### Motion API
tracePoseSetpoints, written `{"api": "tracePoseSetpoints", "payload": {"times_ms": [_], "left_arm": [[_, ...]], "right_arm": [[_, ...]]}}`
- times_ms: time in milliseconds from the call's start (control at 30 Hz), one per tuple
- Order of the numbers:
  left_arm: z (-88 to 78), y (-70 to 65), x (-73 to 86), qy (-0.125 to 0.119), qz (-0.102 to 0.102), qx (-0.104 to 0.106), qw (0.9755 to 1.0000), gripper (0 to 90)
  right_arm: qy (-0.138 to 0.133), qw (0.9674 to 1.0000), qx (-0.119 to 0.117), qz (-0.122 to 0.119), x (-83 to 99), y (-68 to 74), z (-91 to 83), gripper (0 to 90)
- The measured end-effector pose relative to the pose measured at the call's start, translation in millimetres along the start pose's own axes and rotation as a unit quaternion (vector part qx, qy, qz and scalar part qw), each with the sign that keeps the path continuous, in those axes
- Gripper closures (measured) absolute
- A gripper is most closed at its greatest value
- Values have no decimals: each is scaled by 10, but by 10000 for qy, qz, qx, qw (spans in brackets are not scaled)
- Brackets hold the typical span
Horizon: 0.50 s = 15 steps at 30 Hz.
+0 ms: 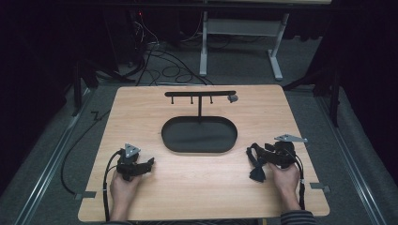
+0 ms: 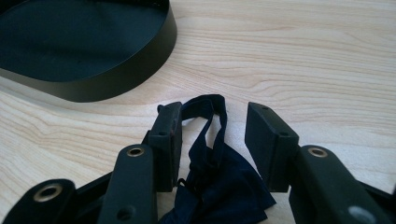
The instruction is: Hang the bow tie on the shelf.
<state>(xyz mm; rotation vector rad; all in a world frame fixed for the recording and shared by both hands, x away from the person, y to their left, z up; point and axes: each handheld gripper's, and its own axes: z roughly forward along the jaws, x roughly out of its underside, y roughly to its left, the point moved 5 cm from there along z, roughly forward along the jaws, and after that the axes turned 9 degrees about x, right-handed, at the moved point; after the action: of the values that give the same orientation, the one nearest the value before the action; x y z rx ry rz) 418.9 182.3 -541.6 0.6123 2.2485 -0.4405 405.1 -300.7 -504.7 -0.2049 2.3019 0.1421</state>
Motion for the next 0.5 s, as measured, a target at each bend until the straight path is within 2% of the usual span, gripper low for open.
{"api": "tracePoseSetpoints", "payload": {"times_ms": [367,500], "left_arm": [[-1,0,0,4,2,0,10000,265],[0,0,0,2,1,0,10000,265]], "right_arm": [[218,9997,-39,52,32,9,148,586],[307,9995,-44,40,50,10,188,625]]}}
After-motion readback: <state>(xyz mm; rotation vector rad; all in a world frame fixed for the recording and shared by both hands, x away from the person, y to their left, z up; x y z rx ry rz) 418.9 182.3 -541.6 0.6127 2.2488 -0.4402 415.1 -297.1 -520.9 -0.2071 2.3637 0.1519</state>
